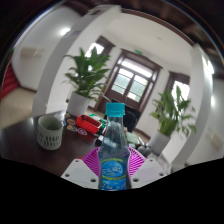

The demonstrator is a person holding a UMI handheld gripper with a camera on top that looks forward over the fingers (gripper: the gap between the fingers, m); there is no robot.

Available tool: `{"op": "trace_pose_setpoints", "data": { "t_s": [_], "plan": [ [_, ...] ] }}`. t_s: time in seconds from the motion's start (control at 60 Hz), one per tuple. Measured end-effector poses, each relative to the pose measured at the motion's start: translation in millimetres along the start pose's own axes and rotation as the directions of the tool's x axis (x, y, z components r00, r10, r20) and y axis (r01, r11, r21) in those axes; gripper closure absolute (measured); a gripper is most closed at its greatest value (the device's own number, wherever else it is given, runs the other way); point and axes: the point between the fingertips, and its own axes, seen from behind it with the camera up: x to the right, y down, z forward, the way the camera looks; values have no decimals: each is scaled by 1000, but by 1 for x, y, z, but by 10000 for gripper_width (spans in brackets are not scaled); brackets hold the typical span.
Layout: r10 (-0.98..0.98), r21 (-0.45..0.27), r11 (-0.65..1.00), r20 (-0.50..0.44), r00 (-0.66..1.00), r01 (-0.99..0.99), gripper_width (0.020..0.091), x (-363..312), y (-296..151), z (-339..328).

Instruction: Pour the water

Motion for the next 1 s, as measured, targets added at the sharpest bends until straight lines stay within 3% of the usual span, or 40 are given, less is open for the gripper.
{"op": "trace_pose_setpoints", "data": {
  "t_s": [0.15,0.383,0.717,1.0],
  "plan": [
    [-450,1,893,-32,892,451,793,-15,-33,23],
    [-887,23,457,-59,457,889,792,-52,-67,55],
    [-987,-2,-125,-101,-124,992,773,-80,-73,82],
    [-994,8,-46,-98,-45,999,778,-87,-70,83]
  ]
}}
